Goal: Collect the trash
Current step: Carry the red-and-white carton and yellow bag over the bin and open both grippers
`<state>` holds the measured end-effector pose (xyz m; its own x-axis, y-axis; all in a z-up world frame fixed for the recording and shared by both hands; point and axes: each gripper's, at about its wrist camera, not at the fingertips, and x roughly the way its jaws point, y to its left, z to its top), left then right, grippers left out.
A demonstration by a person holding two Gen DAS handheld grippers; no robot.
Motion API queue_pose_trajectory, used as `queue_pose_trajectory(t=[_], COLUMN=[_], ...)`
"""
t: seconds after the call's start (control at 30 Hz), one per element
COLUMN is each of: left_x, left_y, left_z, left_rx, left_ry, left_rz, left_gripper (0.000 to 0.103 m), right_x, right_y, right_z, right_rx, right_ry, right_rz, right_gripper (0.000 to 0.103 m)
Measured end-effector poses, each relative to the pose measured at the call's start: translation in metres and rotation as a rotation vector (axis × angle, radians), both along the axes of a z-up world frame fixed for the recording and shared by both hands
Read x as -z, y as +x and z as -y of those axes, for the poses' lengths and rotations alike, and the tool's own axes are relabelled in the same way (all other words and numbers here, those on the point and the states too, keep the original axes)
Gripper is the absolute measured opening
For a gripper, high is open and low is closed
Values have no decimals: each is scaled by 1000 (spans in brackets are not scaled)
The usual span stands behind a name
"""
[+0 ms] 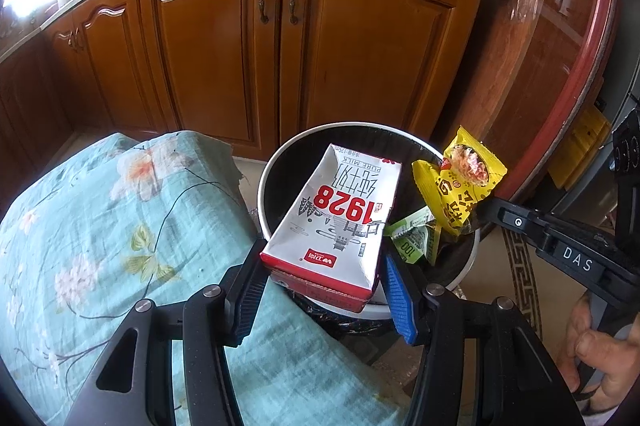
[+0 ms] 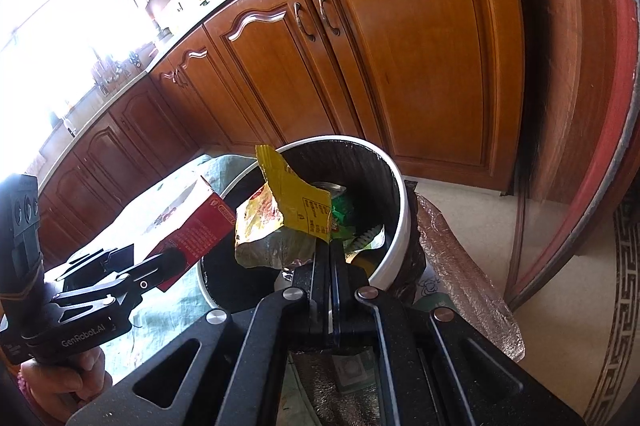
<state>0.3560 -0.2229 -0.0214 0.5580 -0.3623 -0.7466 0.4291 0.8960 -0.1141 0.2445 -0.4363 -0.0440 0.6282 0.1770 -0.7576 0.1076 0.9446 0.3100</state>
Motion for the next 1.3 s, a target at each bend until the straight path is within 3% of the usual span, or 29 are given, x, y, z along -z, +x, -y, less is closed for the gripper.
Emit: queue_pose_trajectory(t=[1.3], left_x=[11], left_y=[28], left_z=[31], left_rx=[17], left_ry=[69], left_rz=[-38], left_gripper=[52], right_x=[14], right_y=[36], right_z=[-10], right_rx=[-54], right_ry=[-107], right_rz=[-121], right_gripper=[0])
